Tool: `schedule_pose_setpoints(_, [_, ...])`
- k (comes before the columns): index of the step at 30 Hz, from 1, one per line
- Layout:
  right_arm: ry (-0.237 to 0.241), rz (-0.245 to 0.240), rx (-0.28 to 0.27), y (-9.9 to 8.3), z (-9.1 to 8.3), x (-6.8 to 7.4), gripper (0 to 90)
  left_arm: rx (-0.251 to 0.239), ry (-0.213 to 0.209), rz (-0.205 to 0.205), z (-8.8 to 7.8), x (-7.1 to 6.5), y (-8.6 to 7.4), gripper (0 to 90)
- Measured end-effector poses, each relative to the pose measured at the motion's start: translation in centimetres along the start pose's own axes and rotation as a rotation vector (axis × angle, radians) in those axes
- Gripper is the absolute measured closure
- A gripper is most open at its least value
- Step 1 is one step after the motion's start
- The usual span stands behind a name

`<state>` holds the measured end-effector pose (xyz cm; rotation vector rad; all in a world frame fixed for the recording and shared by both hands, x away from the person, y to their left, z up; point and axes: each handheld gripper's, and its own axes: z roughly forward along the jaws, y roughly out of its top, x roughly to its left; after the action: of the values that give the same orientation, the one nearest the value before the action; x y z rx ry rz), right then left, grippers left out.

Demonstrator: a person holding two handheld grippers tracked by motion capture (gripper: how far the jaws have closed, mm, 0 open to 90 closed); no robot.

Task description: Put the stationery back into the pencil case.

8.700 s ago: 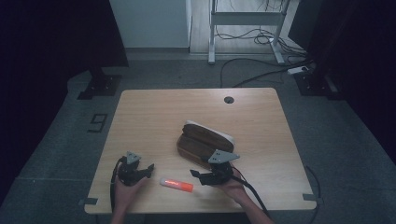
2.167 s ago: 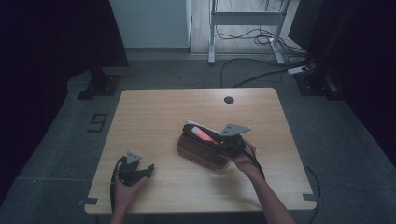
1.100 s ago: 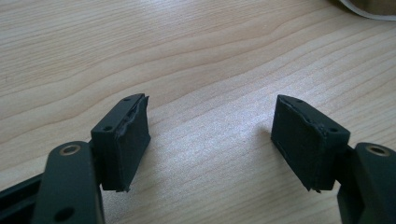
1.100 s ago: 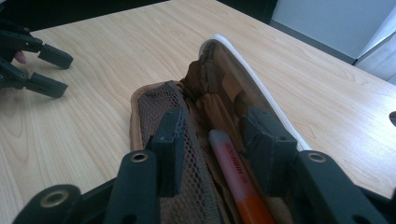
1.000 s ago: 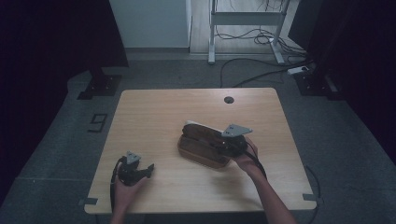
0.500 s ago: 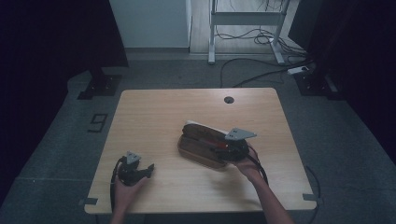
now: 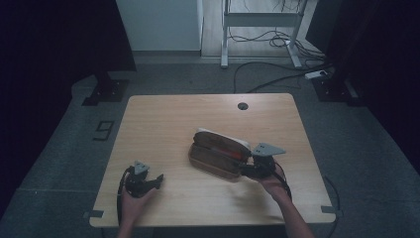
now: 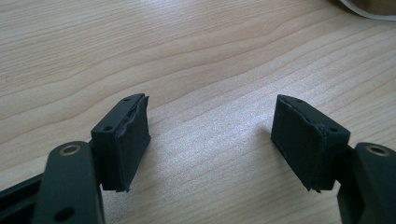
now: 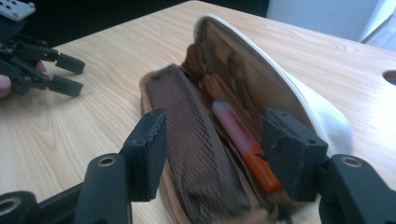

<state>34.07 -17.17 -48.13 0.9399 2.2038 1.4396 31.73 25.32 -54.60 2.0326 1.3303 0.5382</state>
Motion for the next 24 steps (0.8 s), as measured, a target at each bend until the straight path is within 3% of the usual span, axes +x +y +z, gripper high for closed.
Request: schedule_pose_setpoints(24, [-0.114, 0.100, 0.084, -7.0, -3.9, -3.6, 39.6, 0.000, 0.000, 0.000, 0.0, 0.0, 0.0, 27.4])
